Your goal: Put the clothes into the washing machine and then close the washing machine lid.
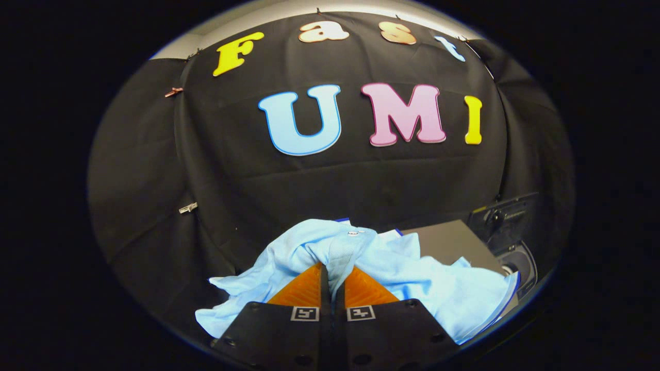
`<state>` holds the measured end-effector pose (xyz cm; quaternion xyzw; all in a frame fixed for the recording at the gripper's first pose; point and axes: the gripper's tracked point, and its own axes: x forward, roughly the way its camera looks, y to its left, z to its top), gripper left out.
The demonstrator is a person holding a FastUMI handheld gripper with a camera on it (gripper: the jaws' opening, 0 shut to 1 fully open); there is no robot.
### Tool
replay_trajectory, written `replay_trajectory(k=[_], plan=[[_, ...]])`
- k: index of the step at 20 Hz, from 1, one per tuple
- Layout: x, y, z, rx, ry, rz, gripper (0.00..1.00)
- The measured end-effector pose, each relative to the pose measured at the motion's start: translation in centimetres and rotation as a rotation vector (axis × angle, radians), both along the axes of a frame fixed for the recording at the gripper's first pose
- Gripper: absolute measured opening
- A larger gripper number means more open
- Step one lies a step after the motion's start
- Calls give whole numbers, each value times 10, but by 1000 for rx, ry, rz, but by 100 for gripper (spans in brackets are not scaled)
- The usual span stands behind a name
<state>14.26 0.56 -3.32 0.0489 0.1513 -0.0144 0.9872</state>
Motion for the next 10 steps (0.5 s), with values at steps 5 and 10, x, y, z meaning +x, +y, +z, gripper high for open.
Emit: replay_trajectory(k=[5,10], plan=[[-11,-12,49,-74,-127,-1,5],[-19,-32,59,-110,-157,-24,5]])
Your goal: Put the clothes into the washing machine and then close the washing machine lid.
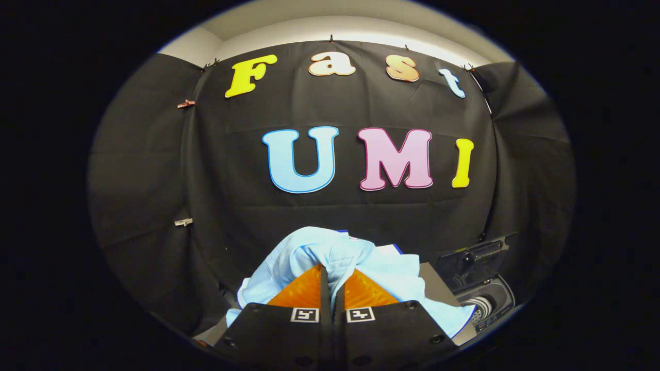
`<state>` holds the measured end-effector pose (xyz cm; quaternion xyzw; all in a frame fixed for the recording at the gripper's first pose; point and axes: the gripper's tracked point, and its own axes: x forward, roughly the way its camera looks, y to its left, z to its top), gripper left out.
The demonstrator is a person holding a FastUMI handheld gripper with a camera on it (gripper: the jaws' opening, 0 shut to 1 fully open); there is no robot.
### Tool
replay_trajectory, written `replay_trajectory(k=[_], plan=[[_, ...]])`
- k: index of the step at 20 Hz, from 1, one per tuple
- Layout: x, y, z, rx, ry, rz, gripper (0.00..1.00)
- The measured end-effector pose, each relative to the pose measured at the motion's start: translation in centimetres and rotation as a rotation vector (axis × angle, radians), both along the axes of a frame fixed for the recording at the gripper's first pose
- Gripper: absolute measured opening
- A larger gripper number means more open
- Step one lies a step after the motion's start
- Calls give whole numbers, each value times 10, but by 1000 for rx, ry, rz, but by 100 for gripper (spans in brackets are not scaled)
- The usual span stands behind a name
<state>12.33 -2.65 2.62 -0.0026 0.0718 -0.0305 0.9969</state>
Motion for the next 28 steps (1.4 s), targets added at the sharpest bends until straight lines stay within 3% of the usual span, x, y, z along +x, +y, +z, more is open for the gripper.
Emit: replay_trajectory(k=[6,15,21,28], plan=[[-7,-68,14,-86,-36,-87,5],[-31,-243,30,-222,-63,-320,4],[-35,-332,14,-193,-71,-364,5],[-28,-392,-33,-214,20,-412,4]])
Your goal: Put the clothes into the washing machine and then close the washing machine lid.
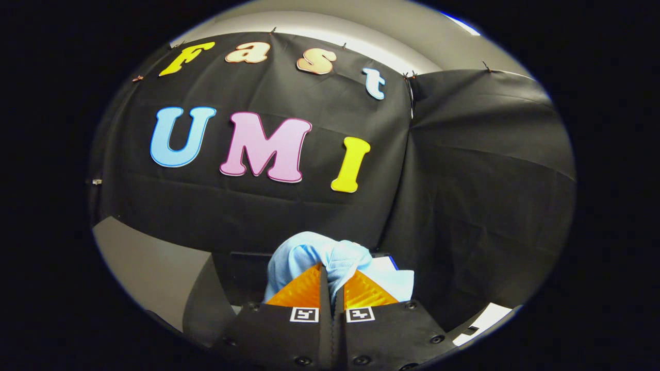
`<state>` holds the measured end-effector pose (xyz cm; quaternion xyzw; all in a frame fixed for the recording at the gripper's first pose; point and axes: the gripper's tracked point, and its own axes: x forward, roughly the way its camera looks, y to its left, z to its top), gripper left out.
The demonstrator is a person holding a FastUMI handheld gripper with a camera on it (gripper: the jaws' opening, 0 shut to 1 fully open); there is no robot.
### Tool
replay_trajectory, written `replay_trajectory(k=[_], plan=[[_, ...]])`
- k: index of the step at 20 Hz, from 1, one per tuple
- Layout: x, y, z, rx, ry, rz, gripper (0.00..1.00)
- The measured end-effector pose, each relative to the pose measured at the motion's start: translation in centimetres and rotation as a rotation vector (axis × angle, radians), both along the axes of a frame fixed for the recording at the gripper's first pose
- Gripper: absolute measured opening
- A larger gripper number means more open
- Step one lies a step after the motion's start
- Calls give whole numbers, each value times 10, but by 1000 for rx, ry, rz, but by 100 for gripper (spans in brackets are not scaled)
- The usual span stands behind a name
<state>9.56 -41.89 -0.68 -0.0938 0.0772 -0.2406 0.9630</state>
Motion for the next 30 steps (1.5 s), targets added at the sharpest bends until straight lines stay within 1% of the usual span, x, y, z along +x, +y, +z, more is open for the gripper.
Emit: replay_trajectory(k=[3,6,9,12,19,24,25,27,30], plan=[[3,-15,-34,24,54,-29,5],[9,-23,-61,55,95,-14,5],[17,-23,-101,109,134,10,5],[17,-28,-138,139,186,5,5],[18,-45,-235,195,384,-9,5],[0,-46,-307,264,542,-16,5],[-4,-47,-318,279,573,-22,5],[-8,-46,-330,296,592,-33,5],[-13,-55,-335,273,619,-62,5]])
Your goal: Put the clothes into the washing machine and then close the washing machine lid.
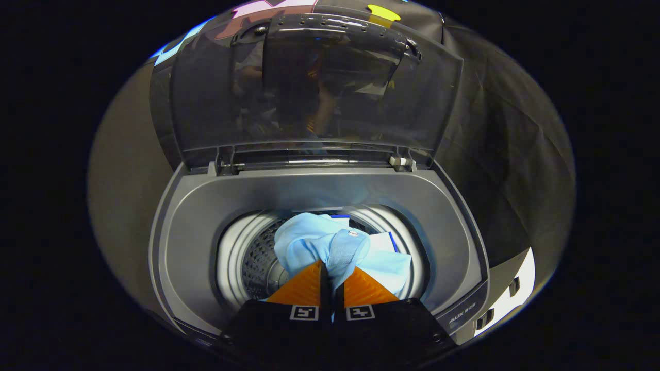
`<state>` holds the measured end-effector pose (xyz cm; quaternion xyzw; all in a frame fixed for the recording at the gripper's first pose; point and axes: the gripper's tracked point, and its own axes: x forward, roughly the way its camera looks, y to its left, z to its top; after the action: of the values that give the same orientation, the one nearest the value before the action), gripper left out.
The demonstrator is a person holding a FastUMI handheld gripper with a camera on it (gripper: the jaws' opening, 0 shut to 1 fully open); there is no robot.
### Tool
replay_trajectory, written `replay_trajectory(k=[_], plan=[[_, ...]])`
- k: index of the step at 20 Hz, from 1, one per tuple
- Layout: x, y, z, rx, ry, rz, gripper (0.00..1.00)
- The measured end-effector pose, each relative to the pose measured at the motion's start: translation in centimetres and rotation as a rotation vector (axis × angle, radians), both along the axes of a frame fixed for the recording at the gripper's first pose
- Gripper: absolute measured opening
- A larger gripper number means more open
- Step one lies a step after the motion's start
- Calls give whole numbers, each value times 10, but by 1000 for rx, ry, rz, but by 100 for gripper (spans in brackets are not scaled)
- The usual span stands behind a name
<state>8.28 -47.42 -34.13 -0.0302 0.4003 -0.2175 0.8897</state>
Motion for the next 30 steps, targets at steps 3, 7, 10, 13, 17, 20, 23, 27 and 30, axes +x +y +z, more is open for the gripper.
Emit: replay_trajectory(k=[3,7,10,13,17,20,23,27,30], plan=[[3,0,1,-9,-4,0,23],[11,7,9,-11,-40,42,98],[11,4,17,-30,-48,44,94],[12,2,25,-35,-66,37,94],[11,-1,31,-54,-67,28,94],[21,5,46,-44,-121,54,94],[32,7,68,-30,-196,65,95],[49,12,122,-30,-357,104,95],[61,12,177,-84,-473,140,95]])
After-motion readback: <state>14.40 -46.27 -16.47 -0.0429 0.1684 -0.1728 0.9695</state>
